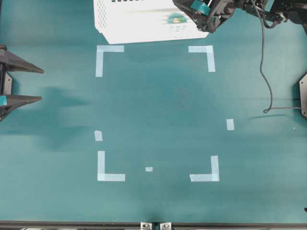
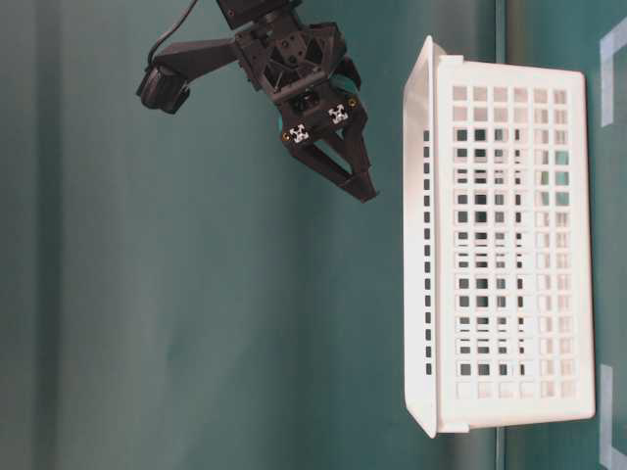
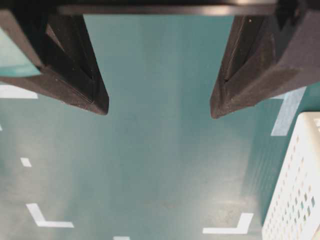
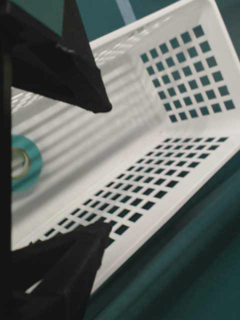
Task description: Put the tape in the middle into the white basket.
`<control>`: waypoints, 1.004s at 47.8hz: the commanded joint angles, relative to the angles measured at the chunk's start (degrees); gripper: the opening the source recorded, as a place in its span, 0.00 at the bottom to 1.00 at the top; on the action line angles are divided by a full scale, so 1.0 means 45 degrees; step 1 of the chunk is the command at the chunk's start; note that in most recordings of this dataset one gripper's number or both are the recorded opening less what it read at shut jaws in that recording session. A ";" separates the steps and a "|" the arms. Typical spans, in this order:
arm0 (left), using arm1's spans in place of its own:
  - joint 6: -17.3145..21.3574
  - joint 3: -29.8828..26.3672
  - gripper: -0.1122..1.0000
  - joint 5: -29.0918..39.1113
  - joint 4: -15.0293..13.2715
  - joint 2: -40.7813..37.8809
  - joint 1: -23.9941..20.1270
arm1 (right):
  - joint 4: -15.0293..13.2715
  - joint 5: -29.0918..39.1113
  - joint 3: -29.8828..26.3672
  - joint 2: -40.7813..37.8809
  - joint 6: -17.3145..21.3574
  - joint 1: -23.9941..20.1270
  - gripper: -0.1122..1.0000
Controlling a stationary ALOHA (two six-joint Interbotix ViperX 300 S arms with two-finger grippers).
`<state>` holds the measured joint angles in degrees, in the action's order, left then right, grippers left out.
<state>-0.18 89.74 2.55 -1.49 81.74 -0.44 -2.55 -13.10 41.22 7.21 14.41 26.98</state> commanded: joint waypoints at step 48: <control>0.0000 -0.0176 0.43 -0.0059 -0.0020 -0.0117 -0.0039 | -0.0645 -0.0332 0.1016 0.1152 0.0078 -0.2578 1.00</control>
<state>-0.18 89.74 2.64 -1.58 81.65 -0.44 -5.36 -13.62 45.70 10.72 14.68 16.35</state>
